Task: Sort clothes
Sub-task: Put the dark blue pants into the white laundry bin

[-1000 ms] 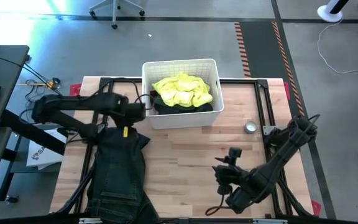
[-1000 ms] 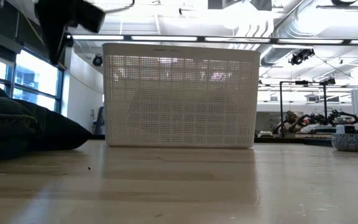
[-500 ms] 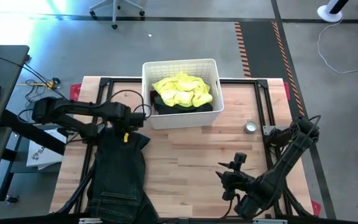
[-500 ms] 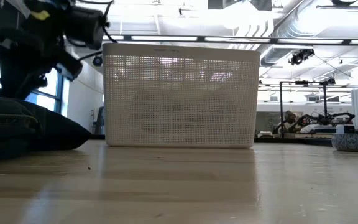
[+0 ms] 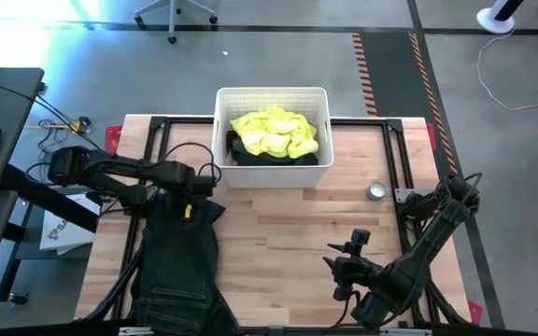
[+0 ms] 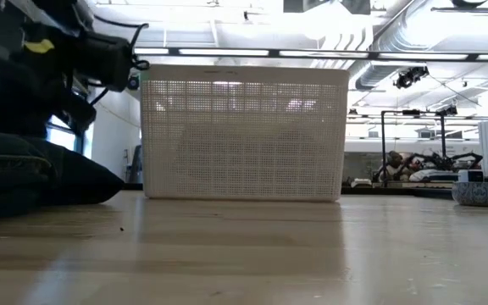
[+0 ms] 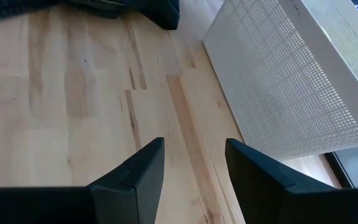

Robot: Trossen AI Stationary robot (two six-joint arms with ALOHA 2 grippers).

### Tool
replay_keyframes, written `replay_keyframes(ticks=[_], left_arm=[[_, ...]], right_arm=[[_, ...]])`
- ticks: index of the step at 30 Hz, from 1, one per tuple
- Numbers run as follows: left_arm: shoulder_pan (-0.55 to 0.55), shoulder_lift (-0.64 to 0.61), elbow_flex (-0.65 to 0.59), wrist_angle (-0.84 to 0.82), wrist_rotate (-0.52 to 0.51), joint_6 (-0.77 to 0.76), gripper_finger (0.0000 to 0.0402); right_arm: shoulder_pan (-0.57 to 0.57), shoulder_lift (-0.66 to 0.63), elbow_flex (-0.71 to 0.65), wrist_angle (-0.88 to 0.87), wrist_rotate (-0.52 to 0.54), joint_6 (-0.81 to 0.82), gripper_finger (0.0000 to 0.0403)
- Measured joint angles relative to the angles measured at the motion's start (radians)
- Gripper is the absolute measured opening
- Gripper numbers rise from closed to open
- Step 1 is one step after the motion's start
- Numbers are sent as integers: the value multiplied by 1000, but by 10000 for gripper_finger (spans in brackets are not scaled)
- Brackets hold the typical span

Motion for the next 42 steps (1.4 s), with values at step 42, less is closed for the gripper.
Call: replay_keyframes(ticks=[42], left_arm=[[-132,2,-124,524,-70,-413,221]], right_arm=[[14,0,1,35,31,-25,167]])
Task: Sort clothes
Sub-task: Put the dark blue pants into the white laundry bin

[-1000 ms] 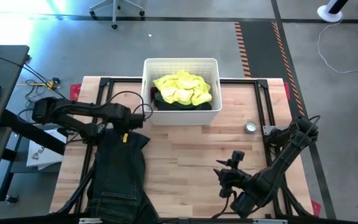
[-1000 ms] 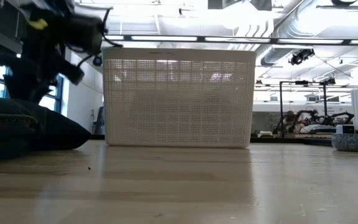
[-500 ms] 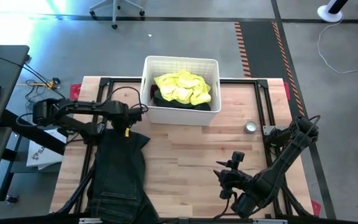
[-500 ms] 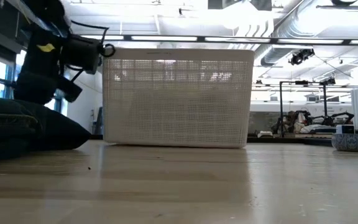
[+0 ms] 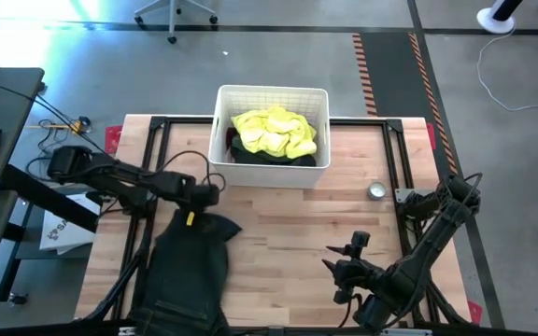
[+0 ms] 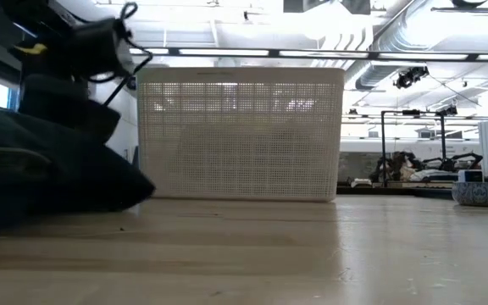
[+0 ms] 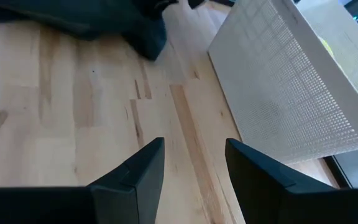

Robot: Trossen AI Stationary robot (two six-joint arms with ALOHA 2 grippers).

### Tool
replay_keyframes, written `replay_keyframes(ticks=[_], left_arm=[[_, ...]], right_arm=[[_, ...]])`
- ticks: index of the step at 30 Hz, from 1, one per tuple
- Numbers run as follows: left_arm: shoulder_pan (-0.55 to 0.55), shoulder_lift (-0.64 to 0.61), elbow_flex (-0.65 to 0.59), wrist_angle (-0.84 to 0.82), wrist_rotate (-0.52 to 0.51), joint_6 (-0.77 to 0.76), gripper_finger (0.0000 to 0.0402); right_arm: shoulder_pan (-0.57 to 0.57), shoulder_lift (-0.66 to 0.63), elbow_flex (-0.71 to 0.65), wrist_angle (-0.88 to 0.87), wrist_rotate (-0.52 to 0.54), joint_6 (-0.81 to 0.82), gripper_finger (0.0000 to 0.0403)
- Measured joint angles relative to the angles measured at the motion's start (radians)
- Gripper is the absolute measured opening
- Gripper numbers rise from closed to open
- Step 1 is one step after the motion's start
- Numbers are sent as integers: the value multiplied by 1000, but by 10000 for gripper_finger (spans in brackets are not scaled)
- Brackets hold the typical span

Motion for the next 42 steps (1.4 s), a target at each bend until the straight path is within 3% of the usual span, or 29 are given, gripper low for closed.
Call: replay_keyframes(ticks=[10,15,18,23,27,32,37,42], left_arm=[[-52,67,-3,489,-254,-38,221],[-48,142,15,689,-244,32,220],[-95,147,76,606,-206,20,216],[-256,147,228,239,-260,-84,192],[-428,147,325,-52,-371,-305,168],[-630,147,358,-296,-423,-672,151],[-739,190,289,-326,-426,-913,140],[-725,285,236,-209,-425,-876,132]], right_arm=[[0,0,0,-2,11,-3,167],[-12,0,0,-10,4,-42,167],[-26,0,0,-12,-27,-43,167],[-50,0,0,-13,-49,-43,167],[-63,0,0,-12,-49,-43,167],[-69,0,0,-10,-48,-62,167],[-69,0,0,-4,-40,-70,167],[-77,0,0,8,-40,-70,167]])
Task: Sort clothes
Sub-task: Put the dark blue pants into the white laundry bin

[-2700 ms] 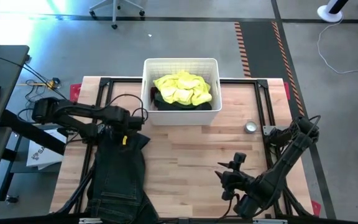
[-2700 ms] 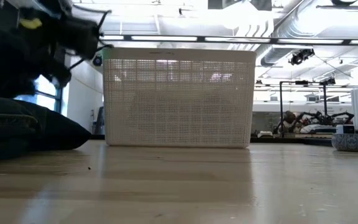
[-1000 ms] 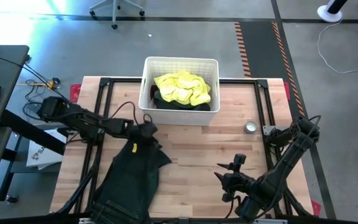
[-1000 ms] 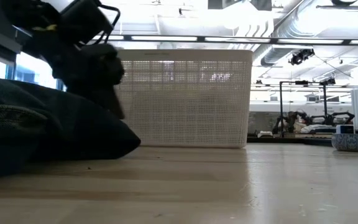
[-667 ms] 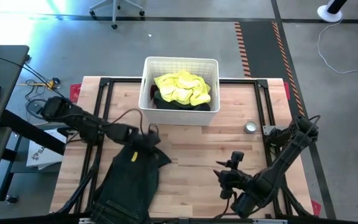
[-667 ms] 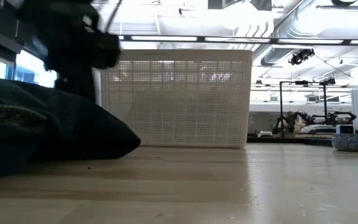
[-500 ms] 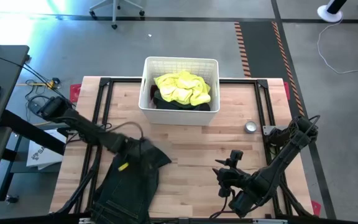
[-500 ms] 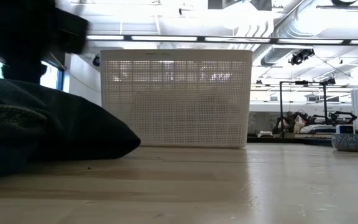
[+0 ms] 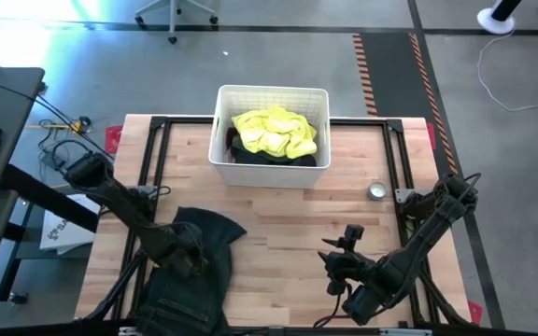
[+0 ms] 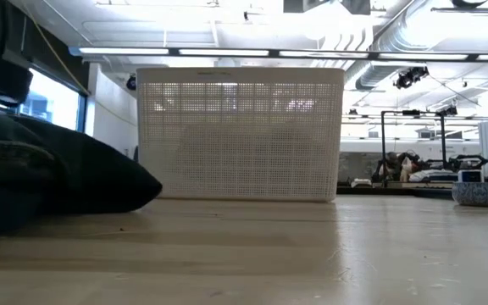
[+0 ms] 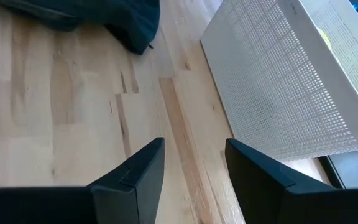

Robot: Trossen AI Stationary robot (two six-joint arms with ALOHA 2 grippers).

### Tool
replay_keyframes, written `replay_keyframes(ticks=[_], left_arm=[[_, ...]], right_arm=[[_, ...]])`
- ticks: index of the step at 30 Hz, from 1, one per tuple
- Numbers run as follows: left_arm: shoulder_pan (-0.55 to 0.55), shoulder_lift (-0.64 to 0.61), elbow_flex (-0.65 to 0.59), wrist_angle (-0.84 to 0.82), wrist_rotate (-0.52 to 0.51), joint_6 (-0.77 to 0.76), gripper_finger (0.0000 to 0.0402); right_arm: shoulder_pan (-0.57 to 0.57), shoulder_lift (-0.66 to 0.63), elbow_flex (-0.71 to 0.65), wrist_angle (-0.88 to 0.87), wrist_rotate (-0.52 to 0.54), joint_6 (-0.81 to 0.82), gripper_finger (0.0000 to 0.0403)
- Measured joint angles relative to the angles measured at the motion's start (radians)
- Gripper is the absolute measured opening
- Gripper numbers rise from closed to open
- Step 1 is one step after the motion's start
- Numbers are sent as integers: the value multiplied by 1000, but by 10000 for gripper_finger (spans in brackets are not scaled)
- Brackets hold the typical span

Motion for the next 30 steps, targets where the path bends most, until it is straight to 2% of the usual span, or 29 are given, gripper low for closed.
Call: replay_keyframes(ticks=[4,8,10,13,16,19,23,26,30], left_arm=[[73,62,25,87,-60,136,129],[172,79,39,191,-217,348,128],[222,81,36,326,-291,506,128],[281,85,34,589,-295,803,128],[304,73,38,798,-225,1030,128],[290,45,62,808,-192,1033,128],[206,-14,132,673,-188,960,128],[110,-54,185,566,-191,823,128],[-47,-77,235,489,-211,610,128]], right_arm=[[-30,0,0,24,-2,0,167],[-87,0,0,86,-9,28,167],[-118,1,0,129,-39,20,167],[-159,6,0,185,-121,-68,167],[-185,11,0,233,-165,-160,167],[-202,16,0,280,-188,-251,167],[-226,32,0,345,-239,-375,167],[-265,42,-6,368,-364,-426,167],[-345,43,-109,413,-443,-455,167]])
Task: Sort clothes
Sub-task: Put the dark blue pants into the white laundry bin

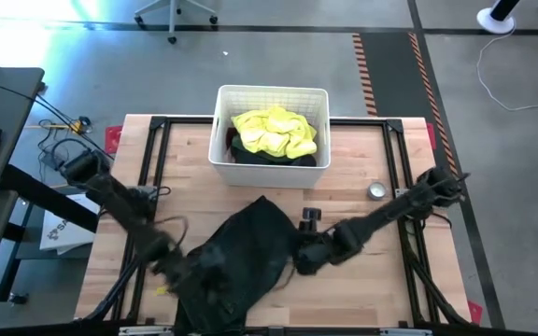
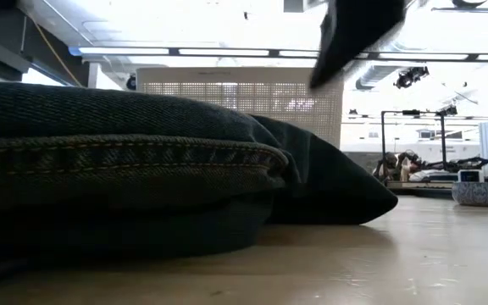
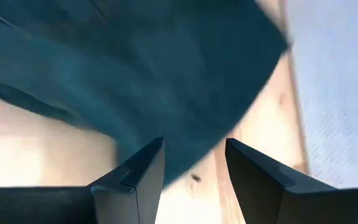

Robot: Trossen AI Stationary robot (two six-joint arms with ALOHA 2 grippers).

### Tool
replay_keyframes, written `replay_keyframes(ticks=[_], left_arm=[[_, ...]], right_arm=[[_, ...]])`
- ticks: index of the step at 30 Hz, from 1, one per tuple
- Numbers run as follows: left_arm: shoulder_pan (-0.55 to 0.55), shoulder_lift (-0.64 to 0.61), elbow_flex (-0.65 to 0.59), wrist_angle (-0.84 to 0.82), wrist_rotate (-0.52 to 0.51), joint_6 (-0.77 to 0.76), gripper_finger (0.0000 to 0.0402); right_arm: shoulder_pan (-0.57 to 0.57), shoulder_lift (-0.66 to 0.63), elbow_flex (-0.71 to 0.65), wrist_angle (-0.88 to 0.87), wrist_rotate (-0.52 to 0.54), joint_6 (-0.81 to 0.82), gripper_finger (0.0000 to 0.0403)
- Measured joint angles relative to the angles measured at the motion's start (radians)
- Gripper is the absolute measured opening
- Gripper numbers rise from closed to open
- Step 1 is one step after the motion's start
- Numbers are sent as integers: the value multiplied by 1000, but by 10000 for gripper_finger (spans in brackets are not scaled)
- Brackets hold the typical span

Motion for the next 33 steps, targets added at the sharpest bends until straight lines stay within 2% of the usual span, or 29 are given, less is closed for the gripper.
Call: replay_keyframes(ticks=[5,7,9,14,16,18,20,26,33], left_arm=[[-174,40,3,-112,-134,-276,128],[-216,76,3,-196,-134,-410,128],[-244,116,3,-288,-88,-537,128],[-235,209,6,-567,151,-716,128],[-219,228,7,-673,204,-737,128],[-201,233,6,-758,218,-744,128],[-176,234,4,-826,219,-742,128],[-100,232,2,-948,128,-658,128],[-11,231,2,-930,-72,-570,128]], right_arm=[[-102,3,-217,208,-180,3,167],[-120,3,-280,319,-248,20,167],[-128,3,-310,376,-293,37,167],[-122,3,-295,465,-322,12,167],[-123,2,-283,551,-371,-5,167],[-135,1,-282,648,-484,-31,167],[-146,7,-282,730,-526,-59,167],[-185,84,-282,783,-453,-71,167],[-149,178,-276,617,-468,29,167]])
